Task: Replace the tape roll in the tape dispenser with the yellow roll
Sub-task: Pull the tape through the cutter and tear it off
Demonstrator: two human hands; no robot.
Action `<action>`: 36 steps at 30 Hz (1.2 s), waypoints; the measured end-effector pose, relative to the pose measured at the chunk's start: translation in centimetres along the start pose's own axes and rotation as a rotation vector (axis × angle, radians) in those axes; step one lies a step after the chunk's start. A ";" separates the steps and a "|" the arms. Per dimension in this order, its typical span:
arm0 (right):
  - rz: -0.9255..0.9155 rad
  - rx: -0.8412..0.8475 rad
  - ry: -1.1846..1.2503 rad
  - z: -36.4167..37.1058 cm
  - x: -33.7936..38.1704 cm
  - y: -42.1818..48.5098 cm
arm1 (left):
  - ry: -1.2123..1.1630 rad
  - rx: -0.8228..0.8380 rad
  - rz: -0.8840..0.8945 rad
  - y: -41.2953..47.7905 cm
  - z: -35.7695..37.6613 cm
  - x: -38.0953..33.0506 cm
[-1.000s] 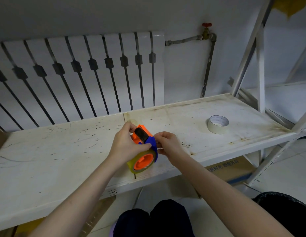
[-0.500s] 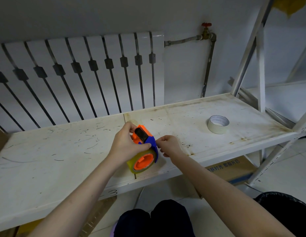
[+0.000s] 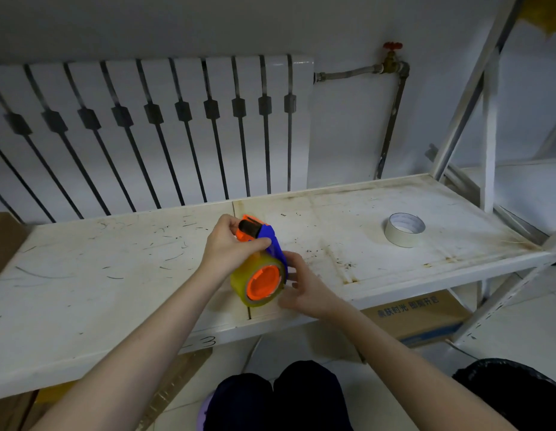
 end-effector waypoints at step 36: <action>0.262 -0.939 -0.505 -9.0 -0.7 2.5 | -0.045 0.146 -0.091 0.6 3.6 3.7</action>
Point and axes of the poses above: each hand's wrist, its own y-axis towards the middle knuckle, its own z-axis out of the palm, x = y × z, the point moved 7 cm from there along y, towards the middle knuckle, and after that the axes turned 11 degrees about z, right-handed, at the moved point
